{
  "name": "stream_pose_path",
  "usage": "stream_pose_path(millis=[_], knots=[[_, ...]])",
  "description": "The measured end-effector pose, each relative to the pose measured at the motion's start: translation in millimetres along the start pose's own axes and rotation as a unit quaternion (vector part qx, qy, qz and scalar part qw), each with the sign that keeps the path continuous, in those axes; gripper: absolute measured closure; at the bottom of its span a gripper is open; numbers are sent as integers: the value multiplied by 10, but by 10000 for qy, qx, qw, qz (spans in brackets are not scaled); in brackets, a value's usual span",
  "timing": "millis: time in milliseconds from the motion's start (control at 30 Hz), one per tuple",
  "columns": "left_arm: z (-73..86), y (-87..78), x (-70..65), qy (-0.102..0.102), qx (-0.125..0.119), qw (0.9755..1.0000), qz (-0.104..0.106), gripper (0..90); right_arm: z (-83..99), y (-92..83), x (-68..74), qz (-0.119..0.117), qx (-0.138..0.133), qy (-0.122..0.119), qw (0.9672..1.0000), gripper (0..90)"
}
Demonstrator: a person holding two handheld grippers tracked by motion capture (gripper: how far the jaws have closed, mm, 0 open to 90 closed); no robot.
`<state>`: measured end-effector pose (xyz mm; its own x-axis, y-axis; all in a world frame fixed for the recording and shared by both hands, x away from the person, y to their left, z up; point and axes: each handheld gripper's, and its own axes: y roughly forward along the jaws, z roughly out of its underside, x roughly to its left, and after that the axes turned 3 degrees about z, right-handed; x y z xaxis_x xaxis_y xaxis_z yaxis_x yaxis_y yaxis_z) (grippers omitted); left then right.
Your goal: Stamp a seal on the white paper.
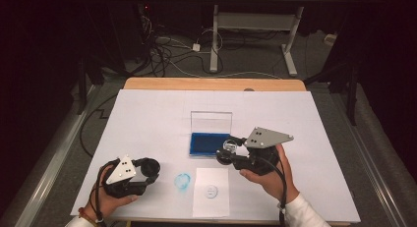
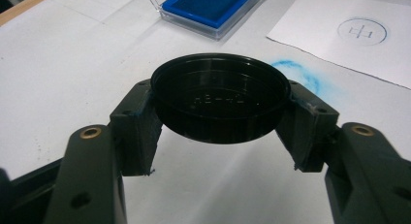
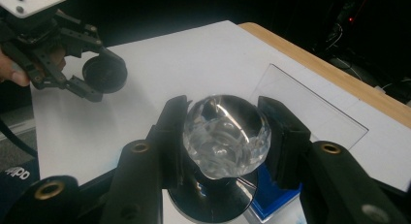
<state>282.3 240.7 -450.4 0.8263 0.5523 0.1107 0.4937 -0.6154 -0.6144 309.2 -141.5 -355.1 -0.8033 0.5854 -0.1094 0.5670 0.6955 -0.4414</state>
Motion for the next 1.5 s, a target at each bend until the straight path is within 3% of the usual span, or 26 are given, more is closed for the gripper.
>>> stream_pose_path(millis=[667,1267,1500], knots=[[1,0,17,-46,-31,10000,-2,365,49,76,297,-483,224,-254,9983,571],[0,-2,-4,-2,29,10000,-12,365,120,53,326,-454,290,-271,9982,571],[-15,-2,-33,40,33,10000,-15,365,222,126,419,-517,456,-337,9971,571]])
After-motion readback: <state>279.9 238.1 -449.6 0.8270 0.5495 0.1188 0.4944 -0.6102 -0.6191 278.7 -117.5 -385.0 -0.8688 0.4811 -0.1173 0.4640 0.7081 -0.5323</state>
